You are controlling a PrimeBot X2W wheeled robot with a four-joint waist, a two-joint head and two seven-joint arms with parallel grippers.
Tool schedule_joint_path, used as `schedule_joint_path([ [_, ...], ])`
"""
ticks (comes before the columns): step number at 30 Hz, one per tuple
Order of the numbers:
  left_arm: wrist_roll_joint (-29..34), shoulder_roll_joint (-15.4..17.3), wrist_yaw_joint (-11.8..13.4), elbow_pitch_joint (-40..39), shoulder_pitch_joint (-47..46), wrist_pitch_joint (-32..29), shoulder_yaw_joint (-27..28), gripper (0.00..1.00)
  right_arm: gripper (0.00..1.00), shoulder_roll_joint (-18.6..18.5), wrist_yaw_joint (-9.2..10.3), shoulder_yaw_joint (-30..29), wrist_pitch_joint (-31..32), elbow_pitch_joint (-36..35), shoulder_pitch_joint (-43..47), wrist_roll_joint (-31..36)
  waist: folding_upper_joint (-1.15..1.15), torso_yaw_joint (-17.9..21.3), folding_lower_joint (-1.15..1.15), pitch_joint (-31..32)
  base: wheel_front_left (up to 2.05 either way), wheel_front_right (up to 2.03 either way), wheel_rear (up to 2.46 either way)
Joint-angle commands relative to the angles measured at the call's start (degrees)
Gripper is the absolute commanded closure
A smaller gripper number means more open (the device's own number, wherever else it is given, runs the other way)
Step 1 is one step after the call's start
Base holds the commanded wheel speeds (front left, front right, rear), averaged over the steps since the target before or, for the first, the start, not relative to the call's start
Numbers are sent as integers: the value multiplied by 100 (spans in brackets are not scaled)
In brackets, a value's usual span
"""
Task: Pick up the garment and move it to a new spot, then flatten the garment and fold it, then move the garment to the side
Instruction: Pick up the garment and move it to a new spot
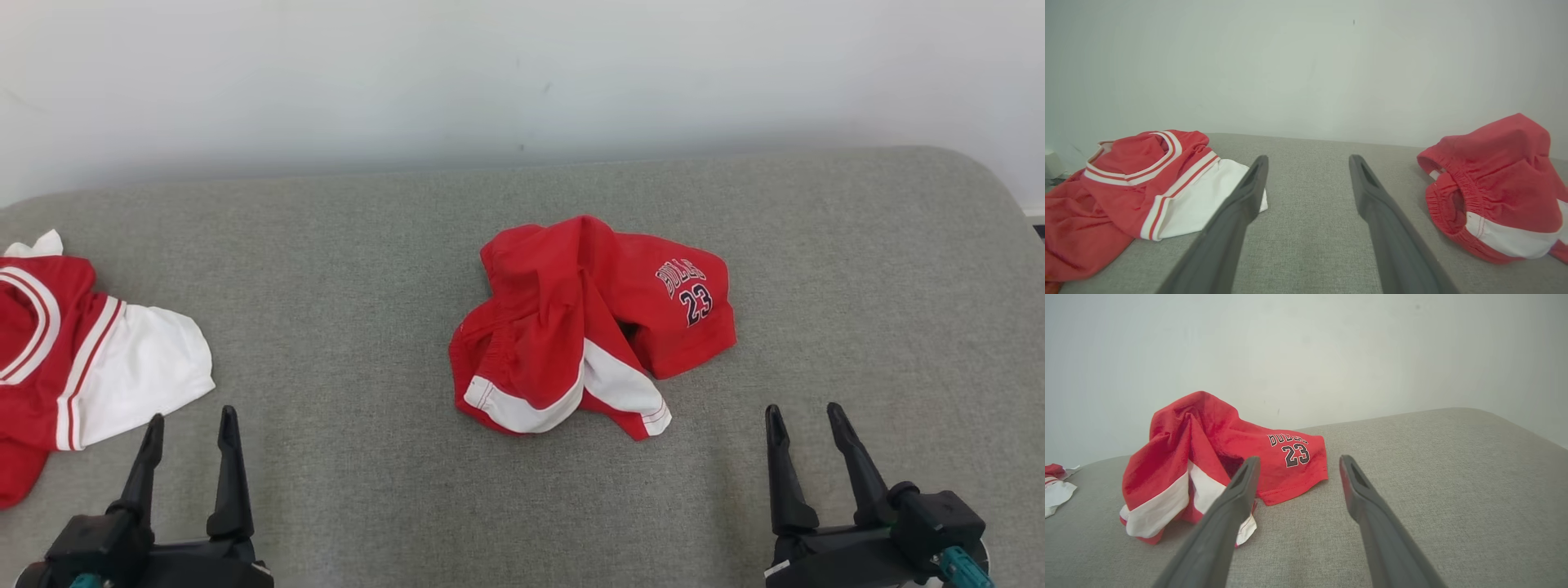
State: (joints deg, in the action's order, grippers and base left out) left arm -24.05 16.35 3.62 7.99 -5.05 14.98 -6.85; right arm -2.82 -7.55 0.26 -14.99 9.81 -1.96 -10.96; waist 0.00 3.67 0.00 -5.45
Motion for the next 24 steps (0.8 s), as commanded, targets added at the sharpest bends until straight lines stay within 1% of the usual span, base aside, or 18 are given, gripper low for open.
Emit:
schedule_joint_path([
  [1,93,-78,14,-101,136,20,91,0,0,-4,12,2,-26,-20,106,30,0,-37,0,42,0,0,0],
  [8,645,-499,-221,-354,454,19,533,0,0,-2,12,69,-26,-2,158,51,0,-38,0,132,0,0,0],
  [16,1191,-935,-681,-517,632,20,913,0,0,-2,12,59,-26,6,195,81,0,52,0,162,0,0,0],
  [22,1414,-1159,-907,-584,721,21,1173,0,0,-3,12,8,-26,2,217,97,0,49,0,182,0,0,0],
  [24,1457,-1172,-928,-574,745,21,1187,0,0,-3,12,6,-26,6,232,94,0,47,0,185,0,0,0],
])
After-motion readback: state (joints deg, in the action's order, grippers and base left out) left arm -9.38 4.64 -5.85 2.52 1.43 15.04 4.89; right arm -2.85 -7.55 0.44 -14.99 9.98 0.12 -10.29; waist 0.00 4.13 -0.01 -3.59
